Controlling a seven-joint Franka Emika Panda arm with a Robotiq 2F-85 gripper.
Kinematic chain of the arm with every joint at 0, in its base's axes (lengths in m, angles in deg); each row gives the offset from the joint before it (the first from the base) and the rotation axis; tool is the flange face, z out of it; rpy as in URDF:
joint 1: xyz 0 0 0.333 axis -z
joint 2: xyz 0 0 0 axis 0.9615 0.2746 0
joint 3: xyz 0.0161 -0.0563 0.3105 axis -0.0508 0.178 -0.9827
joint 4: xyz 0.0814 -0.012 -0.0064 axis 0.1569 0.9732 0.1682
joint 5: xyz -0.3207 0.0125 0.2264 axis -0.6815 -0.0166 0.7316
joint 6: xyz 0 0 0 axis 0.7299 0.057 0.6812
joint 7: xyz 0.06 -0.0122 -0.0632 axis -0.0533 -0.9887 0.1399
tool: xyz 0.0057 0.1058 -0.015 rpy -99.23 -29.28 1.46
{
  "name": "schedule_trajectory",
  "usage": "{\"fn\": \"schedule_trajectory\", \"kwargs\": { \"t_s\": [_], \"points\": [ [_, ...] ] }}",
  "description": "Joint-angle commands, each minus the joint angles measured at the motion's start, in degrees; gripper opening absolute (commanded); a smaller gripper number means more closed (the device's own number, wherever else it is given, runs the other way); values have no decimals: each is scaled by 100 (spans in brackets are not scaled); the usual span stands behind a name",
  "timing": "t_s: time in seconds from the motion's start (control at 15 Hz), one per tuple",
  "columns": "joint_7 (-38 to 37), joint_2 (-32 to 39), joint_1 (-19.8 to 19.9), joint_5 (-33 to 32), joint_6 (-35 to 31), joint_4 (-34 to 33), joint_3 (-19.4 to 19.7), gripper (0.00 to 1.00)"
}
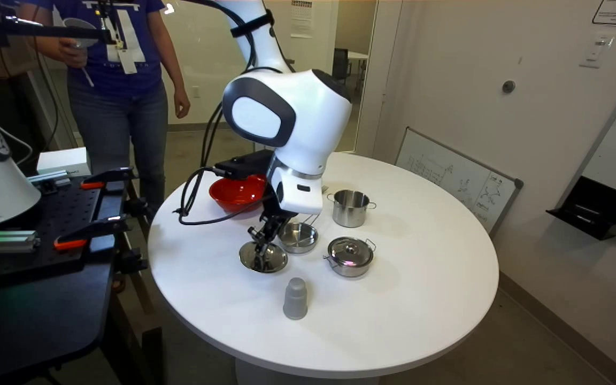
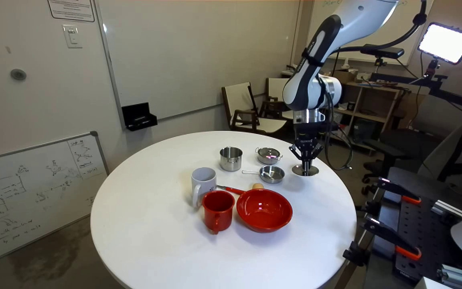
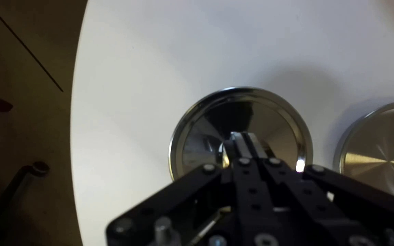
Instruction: Remove the lid from the pot and put it on the table
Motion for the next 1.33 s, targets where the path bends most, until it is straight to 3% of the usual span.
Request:
{"fn": "schedule_trajectory", "kwargs": {
  "t_s": [0.0, 0.67, 0.73, 0.87, 1.27],
  "points": [
    [-117, 347, 45, 220, -34, -296, -55, 0],
    [-145, 814, 111, 562, -4, -682, -132, 0],
    [-159, 830, 109, 578, 5, -708, -131, 27],
    [-205, 821, 82, 584, 0, -705, -107, 34],
    [-293, 509, 120, 576, -144, -395, 70, 79]
  ]
}}
